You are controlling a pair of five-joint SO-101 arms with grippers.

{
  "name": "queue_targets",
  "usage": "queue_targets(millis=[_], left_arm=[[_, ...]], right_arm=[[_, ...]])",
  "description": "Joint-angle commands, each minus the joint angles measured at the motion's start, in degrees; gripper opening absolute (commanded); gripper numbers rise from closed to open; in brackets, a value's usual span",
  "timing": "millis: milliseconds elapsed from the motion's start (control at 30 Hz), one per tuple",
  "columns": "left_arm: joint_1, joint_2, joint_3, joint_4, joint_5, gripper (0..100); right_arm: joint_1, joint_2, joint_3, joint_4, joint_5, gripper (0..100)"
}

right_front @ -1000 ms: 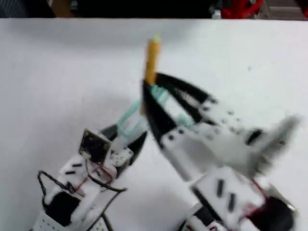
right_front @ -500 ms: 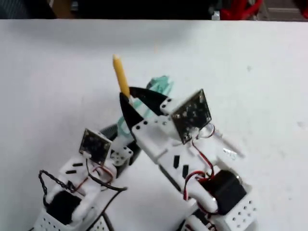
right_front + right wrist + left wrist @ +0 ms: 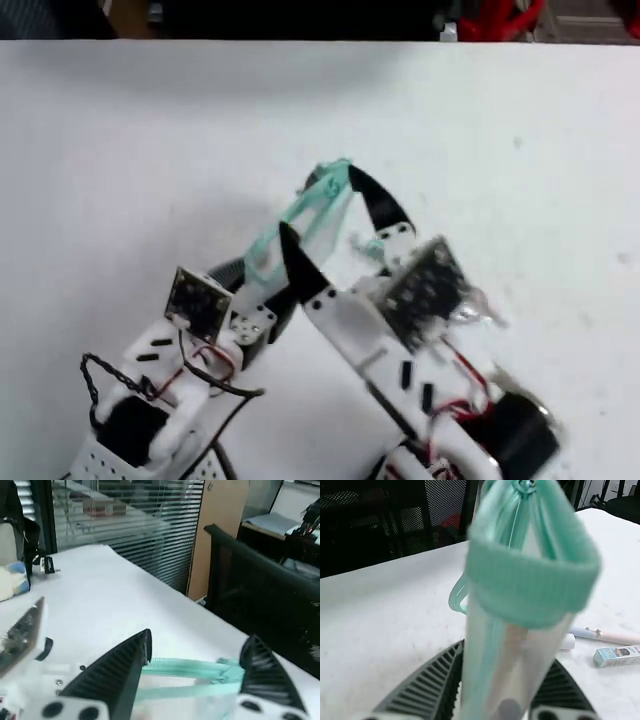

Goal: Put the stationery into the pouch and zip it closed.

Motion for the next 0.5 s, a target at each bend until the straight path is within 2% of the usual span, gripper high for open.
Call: queue_targets(millis=[0, 133, 233, 333, 467], left_arm=[[0.48, 0.22, -2.73, 0.35, 0.62, 20], [0.48, 0.22, -2.73, 0.35, 0.62, 20], [0.48, 0.22, -2.9, 0.35, 0.62, 20], [0.4, 0.22, -2.9, 0.35, 0.53, 20], [-0.84, 0.22, -2.99, 0.26, -1.05, 20]], right_arm=[[6.55, 1.36, -6.77, 6.37, 2.37, 25.2], [18.86, 6.37, -7.56, 12.35, 3.87, 25.4], [25.36, 10.15, -7.47, 16.75, 12.48, 25.4], [29.41, 15.08, -4.66, 19.91, 19.25, 25.4], [30.9, 22.99, 4.04, 18.68, 25.05, 25.4]])
